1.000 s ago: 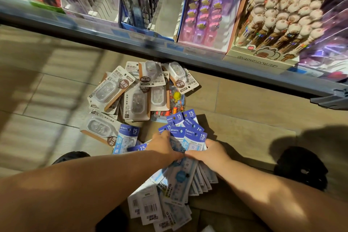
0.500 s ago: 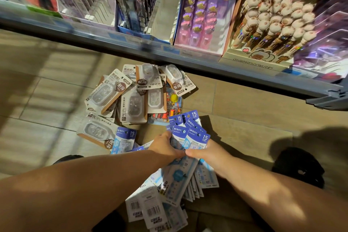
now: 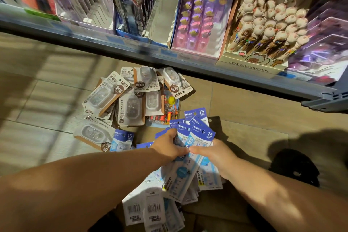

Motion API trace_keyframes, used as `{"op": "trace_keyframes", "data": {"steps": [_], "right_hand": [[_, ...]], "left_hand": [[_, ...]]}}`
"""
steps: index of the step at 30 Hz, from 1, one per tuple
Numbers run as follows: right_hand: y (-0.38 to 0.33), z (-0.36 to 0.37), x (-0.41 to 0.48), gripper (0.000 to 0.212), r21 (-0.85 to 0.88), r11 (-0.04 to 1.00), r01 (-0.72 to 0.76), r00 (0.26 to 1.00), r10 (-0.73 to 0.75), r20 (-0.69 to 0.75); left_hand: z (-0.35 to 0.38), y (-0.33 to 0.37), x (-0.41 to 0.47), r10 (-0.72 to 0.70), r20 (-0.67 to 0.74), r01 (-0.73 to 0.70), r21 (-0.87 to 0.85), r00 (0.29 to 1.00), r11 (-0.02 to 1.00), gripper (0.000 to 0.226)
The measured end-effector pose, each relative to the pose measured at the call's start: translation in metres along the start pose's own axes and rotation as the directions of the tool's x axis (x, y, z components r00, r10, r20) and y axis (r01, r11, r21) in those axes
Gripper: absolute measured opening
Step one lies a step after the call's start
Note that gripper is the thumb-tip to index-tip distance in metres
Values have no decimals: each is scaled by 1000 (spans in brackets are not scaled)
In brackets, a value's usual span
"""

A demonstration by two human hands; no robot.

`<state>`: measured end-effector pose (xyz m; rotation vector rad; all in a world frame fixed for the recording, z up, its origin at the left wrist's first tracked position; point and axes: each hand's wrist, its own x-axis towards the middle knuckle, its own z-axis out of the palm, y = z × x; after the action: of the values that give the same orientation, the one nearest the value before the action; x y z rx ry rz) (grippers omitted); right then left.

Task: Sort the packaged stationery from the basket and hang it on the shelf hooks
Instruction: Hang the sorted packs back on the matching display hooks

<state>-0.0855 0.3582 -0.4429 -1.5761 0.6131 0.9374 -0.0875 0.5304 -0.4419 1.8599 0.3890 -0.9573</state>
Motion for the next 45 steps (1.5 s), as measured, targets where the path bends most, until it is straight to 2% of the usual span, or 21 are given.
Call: {"op": "trace_keyframes", "data": {"steps": [4, 7, 11, 14, 16, 19, 21, 23, 25, 27, 30, 32, 33, 34, 35, 37, 38, 39, 40, 42, 45], "right_hand": [[-11, -3, -3, 39, 40, 999, 14, 1000, -15, 15], [-26, -6, -6, 33, 98, 993, 72, 996, -77, 48], [-50, -4, -8, 44, 207, 968, 140, 988, -151, 39], [-69, 1, -8, 34, 267, 948, 173, 984, -180, 2], [-75, 5, -6, 33, 286, 941, 180, 982, -186, -8], [-77, 15, -3, 36, 263, 949, 171, 984, -176, -3], [-74, 19, -1, 37, 250, 954, 164, 985, -173, 14], [-69, 23, 0, 33, 269, 950, 160, 984, -174, 29], [-63, 22, 2, 24, 276, 947, 166, 983, -181, 30], [-60, 21, 5, 25, 252, 951, 182, 981, -191, 14], [-57, 15, 9, 35, 190, 963, 191, 982, -188, -34], [-58, 10, 11, 35, 191, 964, 185, 983, -180, -43], [-59, 6, 12, 33, 198, 963, 183, 983, -179, -40], [-60, 2, 12, 32, 204, 962, 182, 983, -178, -38], [-61, -2, 14, 30, 208, 961, 182, 983, -178, -35], [-63, -7, 14, 29, 213, 961, 177, 984, -176, -25], [-64, -9, 14, 29, 219, 960, 173, 985, -174, -18], [-63, -11, 14, 29, 230, 959, 168, 985, -170, -11], [-64, -11, 13, 28, 241, 957, 159, 986, -164, 0], [-64, -13, 11, 30, 255, 956, 144, 988, -154, 21], [-65, -18, 10, 31, 214, 966, 143, 987, -156, 48]], "left_hand": [[-4, 5, 2, 31, 31, -28, -97, 999, 995, 27], [-9, 14, -1, 78, 58, -60, -261, 995, 963, 16], [-22, 31, -3, 147, 21, -125, -423, 989, 898, 33], [-30, 44, -1, 161, -29, -154, -496, 987, 855, 28], [-33, 50, 0, 159, -35, -153, -537, 987, 829, 21], [-32, 54, -2, 156, -16, -136, -587, 988, 798, 24], [-29, 49, 1, 116, -3, -96, -577, 993, 811, 31], [-26, 47, 0, 81, -7, -70, -590, 997, 804, 30], [-24, 43, 3, 67, -1, -54, -600, 998, 798, 32], [-24, 41, 9, 78, 6, -59, -587, 997, 807, 34], [-31, 35, 16, 125, 29, -101, -423, 992, 900, 26], [-38, 28, 15, 182, 81, -170, -139, 980, 976, 44], [-41, 25, 14, 202, 118, -210, 52, 972, 976, 53], [-44, 22, 12, 212, 157, -249, 276, 965, 929, 59], [-46, 18, 9, 189, 197, -265, 497, 962, 826, 62], [-45, 12, 2, 119, 251, -273, 785, 961, 556, 65], [-43, 5, 4, 85, 250, -259, 843, 965, 472, 64], [-40, 1, 5, 80, 232, -243, 865, 969, 439, 59], [-38, -4, 8, 92, 201, -221, 865, 975, 449, 49], [-36, -4, 12, 125, 141, -187, 815, 982, 549, 31], [-42, 8, 13, 167, 104, -190, 730, 980, 657, 25]]}}
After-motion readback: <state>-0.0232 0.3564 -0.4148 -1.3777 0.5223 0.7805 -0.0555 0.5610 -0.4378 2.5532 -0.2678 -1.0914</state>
